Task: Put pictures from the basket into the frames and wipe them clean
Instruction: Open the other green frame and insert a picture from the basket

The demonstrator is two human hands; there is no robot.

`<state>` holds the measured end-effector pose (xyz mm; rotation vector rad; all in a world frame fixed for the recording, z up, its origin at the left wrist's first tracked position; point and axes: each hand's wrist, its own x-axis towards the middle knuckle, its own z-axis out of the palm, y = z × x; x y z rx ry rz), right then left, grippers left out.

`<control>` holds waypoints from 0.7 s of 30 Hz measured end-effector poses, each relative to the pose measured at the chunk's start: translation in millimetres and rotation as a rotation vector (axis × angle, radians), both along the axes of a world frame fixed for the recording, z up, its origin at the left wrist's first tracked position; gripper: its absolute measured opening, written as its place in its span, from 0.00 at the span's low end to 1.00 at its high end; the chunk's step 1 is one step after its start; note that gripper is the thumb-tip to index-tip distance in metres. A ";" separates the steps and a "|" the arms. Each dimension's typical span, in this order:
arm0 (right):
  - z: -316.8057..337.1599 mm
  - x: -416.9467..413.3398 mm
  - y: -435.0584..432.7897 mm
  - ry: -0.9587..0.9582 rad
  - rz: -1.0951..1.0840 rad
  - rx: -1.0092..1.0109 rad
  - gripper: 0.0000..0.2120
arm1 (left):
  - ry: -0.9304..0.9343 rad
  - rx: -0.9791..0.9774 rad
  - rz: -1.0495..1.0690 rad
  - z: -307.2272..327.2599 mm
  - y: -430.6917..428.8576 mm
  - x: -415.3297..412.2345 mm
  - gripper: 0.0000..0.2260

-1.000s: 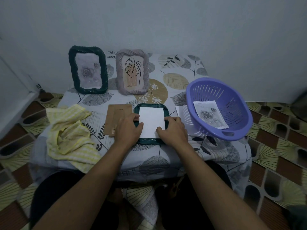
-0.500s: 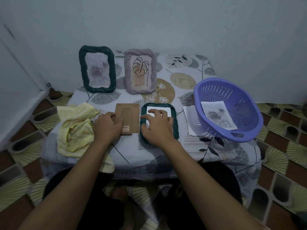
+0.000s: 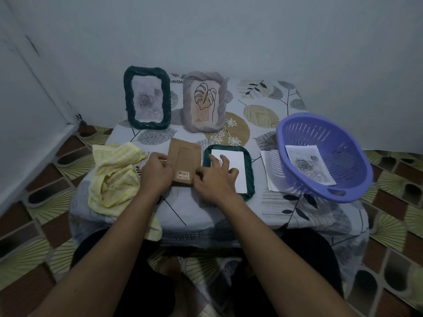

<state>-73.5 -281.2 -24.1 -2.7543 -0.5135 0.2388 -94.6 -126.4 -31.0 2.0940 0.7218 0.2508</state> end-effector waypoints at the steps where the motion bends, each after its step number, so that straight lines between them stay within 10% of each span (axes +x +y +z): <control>1: 0.6 0.1 -1.7 0.001 0.000 0.001 0.18 | -0.023 -0.043 0.011 1.7 -1.7 -0.9 0.11; 21: 11.8 20.6 -78.2 0.164 -0.516 1.113 0.06 | -0.294 -0.634 -0.091 24.3 -56.1 11.4 0.06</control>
